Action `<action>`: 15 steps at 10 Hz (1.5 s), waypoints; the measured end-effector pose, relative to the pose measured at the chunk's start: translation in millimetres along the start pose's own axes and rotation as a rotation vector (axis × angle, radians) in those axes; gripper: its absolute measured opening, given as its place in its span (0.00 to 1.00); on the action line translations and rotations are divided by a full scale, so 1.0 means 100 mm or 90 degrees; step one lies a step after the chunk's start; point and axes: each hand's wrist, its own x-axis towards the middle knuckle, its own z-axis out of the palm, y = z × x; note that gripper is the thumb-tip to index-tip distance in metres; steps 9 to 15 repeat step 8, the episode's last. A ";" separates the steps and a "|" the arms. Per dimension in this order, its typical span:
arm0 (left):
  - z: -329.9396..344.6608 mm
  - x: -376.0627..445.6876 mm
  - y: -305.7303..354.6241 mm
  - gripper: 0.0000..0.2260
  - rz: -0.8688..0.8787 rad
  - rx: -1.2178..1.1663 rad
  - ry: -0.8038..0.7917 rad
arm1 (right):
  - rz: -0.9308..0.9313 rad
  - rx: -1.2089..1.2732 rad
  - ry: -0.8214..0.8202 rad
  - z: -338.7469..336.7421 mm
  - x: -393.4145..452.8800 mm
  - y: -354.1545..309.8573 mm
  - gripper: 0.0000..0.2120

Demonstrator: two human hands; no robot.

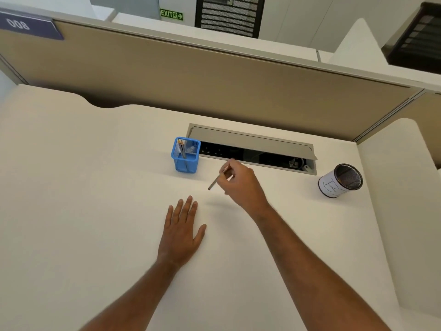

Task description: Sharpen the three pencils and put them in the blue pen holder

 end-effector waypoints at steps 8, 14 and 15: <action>0.00 0.01 -0.02 0.33 0.005 -0.018 0.034 | -0.062 -0.251 -0.014 0.59 1.09 -0.47 0.10; 0.00 0.01 -0.02 0.33 0.005 -0.018 0.034 | -0.062 -0.251 -0.014 0.59 1.09 -0.47 0.10; 0.00 0.01 -0.02 0.33 0.005 -0.018 0.034 | -0.062 -0.251 -0.014 0.59 1.09 -0.47 0.10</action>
